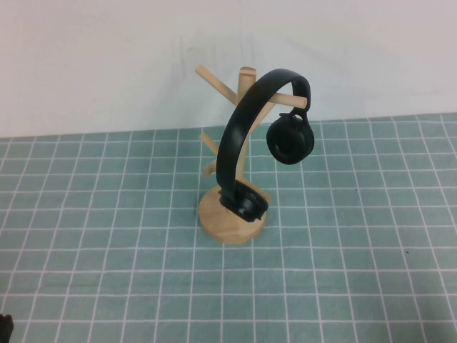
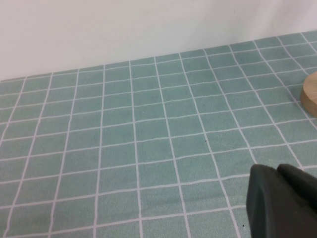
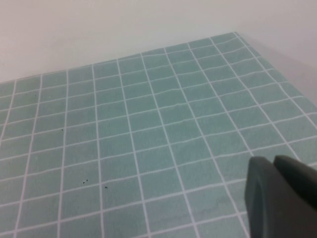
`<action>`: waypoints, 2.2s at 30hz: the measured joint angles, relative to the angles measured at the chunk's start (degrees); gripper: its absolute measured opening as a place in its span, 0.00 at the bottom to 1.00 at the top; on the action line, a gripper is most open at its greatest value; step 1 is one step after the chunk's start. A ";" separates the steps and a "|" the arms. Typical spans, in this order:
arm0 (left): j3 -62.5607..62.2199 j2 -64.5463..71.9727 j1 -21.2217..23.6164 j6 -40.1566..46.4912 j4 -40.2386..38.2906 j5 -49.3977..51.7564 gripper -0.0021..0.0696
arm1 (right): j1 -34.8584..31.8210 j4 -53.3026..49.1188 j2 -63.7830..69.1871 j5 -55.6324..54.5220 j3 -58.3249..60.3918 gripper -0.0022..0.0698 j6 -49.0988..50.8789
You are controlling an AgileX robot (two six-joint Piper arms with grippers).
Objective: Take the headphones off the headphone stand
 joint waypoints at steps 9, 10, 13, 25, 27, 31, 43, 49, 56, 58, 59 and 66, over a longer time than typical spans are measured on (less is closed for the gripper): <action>0.00 0.00 0.00 0.00 0.09 0.00 0.02 | 0.00 0.00 0.00 0.00 0.00 0.02 0.11; 0.00 0.00 0.00 0.00 0.09 0.00 0.02 | 0.00 0.00 0.00 0.00 0.00 0.02 0.11; 0.00 0.00 0.00 0.00 0.09 0.00 0.02 | 0.00 0.00 0.00 0.00 0.00 0.02 0.11; 0.00 0.00 0.00 0.00 0.09 0.00 0.02 | 0.05 -0.22 -1.77 -3.81 -0.59 0.02 0.05; 0.00 0.00 0.00 0.00 0.09 0.00 0.02 | 0.00 0.00 0.00 0.00 0.00 0.02 0.11; 0.00 0.00 0.00 0.00 0.09 0.00 0.02 | 0.00 0.00 0.00 0.00 0.00 0.02 0.11; 0.00 0.00 0.00 0.00 0.09 0.00 0.02 | 0.00 0.00 0.00 0.00 0.00 0.02 0.11; 0.00 0.00 0.00 0.00 0.09 0.00 0.02 | 0.00 0.00 0.00 0.00 0.00 0.02 0.11; 0.00 0.00 0.00 0.00 0.09 0.00 0.02 | 0.00 0.00 0.00 0.00 0.00 0.02 0.11; 0.00 0.00 0.00 0.00 0.09 0.00 0.02 | 0.00 0.00 0.00 0.00 0.00 0.02 0.11; 0.00 0.00 0.00 0.00 0.09 0.00 0.02 | 0.00 0.00 0.00 0.00 0.00 0.02 0.11; 0.00 0.00 0.00 0.00 0.09 0.00 0.02 | 0.00 0.00 0.00 0.00 0.00 0.02 0.11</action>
